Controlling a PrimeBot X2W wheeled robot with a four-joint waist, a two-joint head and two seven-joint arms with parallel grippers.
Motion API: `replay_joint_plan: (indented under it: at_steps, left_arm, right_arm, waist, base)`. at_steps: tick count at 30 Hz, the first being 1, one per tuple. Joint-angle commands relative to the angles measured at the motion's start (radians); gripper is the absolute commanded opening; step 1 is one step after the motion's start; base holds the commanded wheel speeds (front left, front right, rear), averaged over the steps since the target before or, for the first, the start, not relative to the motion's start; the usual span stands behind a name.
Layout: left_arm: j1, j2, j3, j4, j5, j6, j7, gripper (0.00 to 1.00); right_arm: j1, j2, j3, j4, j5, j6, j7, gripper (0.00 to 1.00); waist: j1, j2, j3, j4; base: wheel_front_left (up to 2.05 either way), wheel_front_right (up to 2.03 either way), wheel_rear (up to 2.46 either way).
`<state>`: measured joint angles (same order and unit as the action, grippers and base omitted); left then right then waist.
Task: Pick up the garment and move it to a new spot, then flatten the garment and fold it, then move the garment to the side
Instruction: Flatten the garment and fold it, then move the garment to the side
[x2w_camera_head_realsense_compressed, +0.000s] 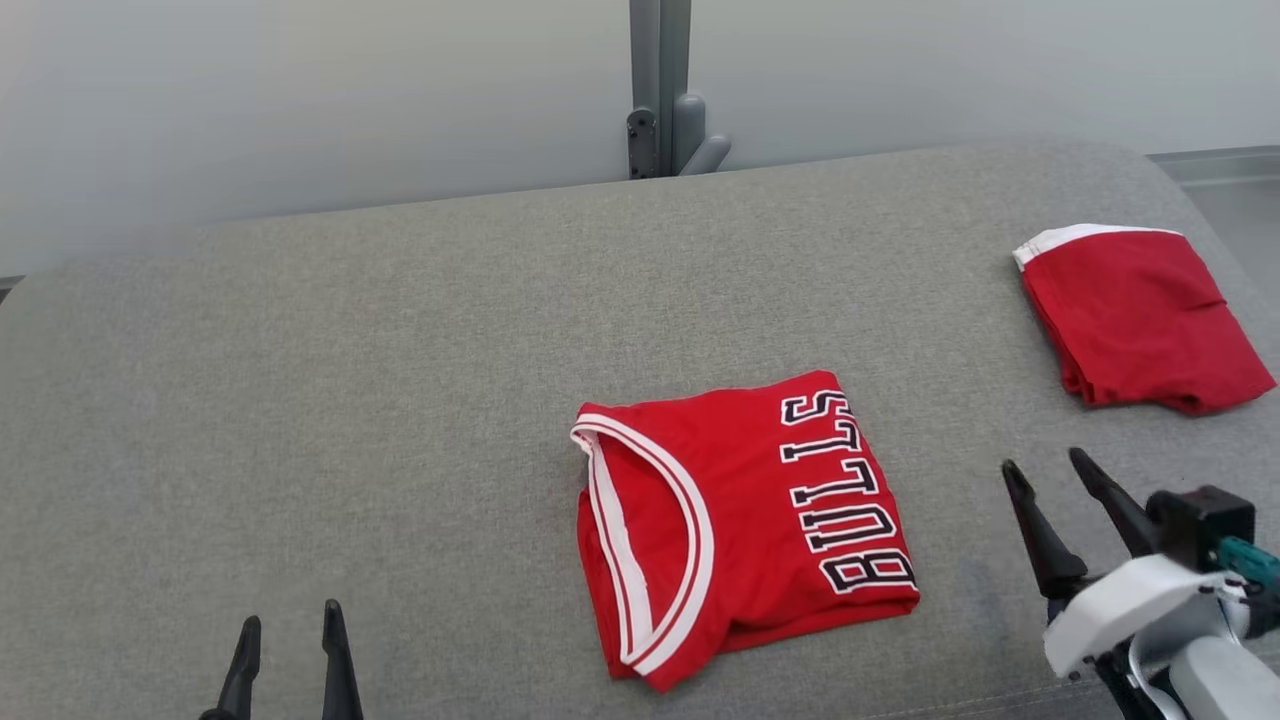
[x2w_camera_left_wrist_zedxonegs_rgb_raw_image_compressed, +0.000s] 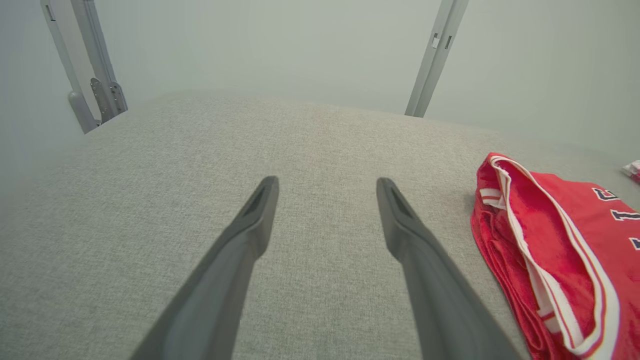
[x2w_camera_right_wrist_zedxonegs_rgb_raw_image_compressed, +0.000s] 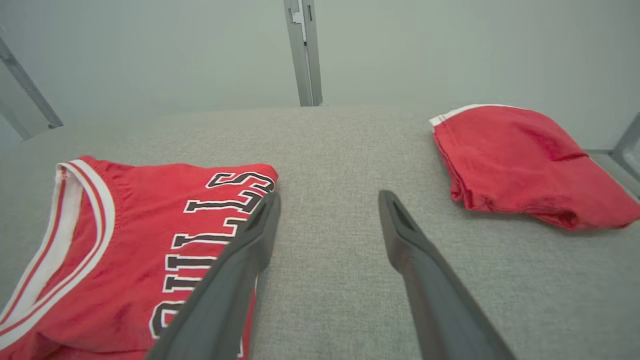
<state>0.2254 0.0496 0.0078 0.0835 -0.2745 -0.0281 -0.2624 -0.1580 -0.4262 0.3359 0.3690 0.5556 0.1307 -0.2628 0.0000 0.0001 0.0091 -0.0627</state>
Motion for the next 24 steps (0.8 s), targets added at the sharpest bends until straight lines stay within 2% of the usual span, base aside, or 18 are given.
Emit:
replay_joint_plan:
  at_steps: [1,6,10,16,19,21,24]
  left_arm:
    - [-0.01,0.002,-0.002,0.008,0.014,-0.012,-0.003,1.0]
    - [-0.019,0.002,-0.007,0.02,0.042,-0.03,-0.003,1.0]
    - [-0.023,0.002,-0.007,0.031,0.062,-0.043,-0.003,1.0]
    - [-0.025,0.002,-0.003,0.036,0.057,-0.048,-0.003,1.0]
    - [-0.029,0.002,-0.004,0.034,0.051,-0.048,-0.003,1.0]
    - [-0.033,0.002,-0.009,0.031,0.05,-0.048,-0.003,1.0]
    - [-0.034,0.002,-0.011,0.028,0.044,-0.047,-0.003,1.0]
  right_arm:
    - [0.045,0.022,-0.044,0.007,-0.038,0.0,-0.002,1.0]
    - [0.095,0.063,-0.139,0.002,-0.146,0.0,-0.002,1.0]
    - [0.138,0.128,-0.22,-0.009,-0.232,-0.001,-0.002,1.0]
    - [0.173,0.18,-0.263,-0.02,-0.283,0.0,-0.002,1.0]
    - [0.167,0.189,-0.258,-0.008,-0.261,0.0,-0.002,1.0]
    - [0.134,0.168,-0.199,-0.011,-0.223,0.0,0.015,1.0]
    - [0.069,0.12,-0.138,-0.055,-0.11,-0.001,0.146,1.0]
  waist:
    - [0.0,-0.0001,-0.021,-0.019]
    - [0.0,-0.0001,-0.024,-0.022]
    - [0.0,-0.0001,-0.025,-0.02]
    - [0.0,-0.0001,-0.031,-0.02]
    - [0.0,-0.0001,-0.031,-0.014]
    - [0.0,-0.0001,-0.026,-0.006]
    - [0.0,-0.0001,-0.014,0.006]
  base:
    - [0.0,0.0,0.0]
    - [0.0,0.0,0.0]
    - [0.0,0.0,0.0]
    - [0.0,0.0,0.0]
    - [0.0,0.0,0.0]
    - [0.0,0.0,0.0]
    - [0.0,0.0,0.0]
